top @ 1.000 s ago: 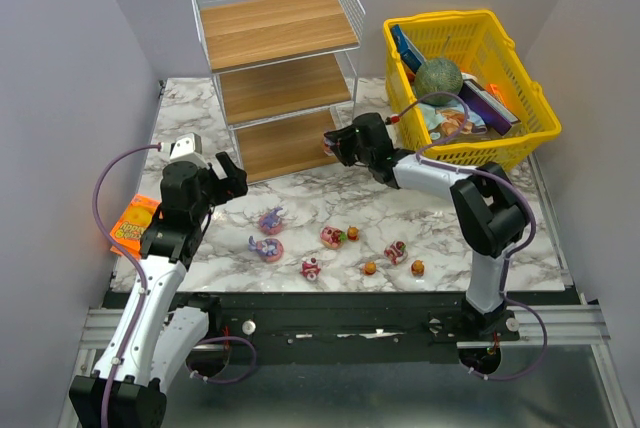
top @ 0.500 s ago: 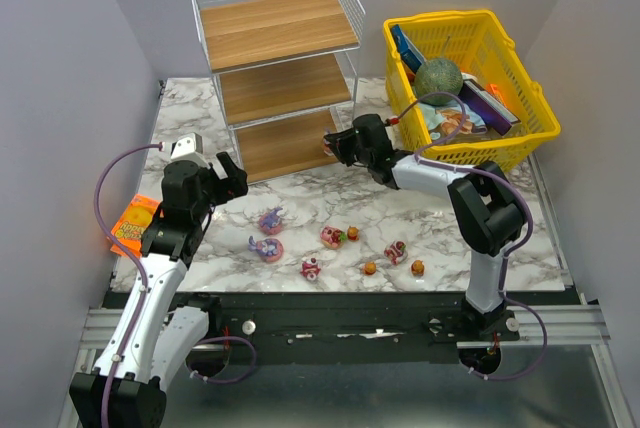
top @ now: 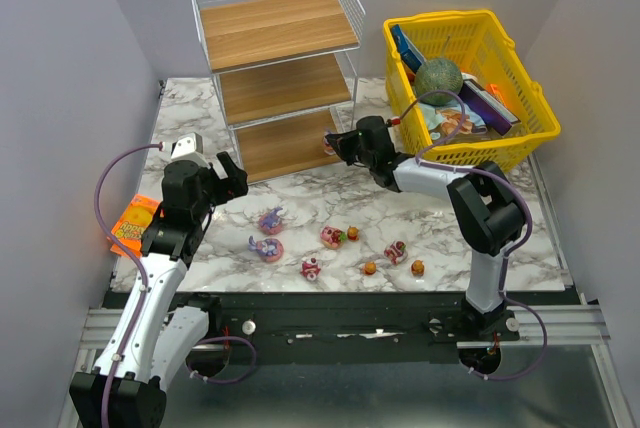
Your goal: Place and organize the plastic toys onto the shelf
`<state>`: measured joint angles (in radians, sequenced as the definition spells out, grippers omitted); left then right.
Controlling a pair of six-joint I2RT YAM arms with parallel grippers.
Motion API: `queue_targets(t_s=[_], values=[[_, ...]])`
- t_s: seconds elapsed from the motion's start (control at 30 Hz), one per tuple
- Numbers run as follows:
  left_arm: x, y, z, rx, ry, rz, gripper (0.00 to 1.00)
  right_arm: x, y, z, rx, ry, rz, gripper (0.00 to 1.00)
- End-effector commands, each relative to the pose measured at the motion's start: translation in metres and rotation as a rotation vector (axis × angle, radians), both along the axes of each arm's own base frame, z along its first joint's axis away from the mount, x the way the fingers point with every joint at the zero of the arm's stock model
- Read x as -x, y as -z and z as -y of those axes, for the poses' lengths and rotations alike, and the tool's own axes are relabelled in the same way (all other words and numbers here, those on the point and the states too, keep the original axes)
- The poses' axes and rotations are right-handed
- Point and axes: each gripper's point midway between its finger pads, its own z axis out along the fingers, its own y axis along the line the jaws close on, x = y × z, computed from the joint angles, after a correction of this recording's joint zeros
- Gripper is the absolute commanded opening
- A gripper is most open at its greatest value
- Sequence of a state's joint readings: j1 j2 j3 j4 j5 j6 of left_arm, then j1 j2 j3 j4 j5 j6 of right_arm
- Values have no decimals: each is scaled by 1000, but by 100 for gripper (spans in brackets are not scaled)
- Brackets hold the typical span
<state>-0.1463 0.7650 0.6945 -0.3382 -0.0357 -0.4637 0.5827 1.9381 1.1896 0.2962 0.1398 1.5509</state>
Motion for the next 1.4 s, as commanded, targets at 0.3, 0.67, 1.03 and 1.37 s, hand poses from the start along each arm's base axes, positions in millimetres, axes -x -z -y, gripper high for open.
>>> queue_targets(t_s=[0.3,0.67,1.03,1.37], values=[[0,4,0,-14,2,1,99,-13,32,48,-1,49,-54,1],[1,6,0,-10,2,0,99,-9,18,38,-33,-115,17,1],[1,4,2,-6,12,0,99,-25,1,38,-79,-82,68,24],[1,6,3,-1,14,-4,99,-35,5,51,-61,-6,61,8]])
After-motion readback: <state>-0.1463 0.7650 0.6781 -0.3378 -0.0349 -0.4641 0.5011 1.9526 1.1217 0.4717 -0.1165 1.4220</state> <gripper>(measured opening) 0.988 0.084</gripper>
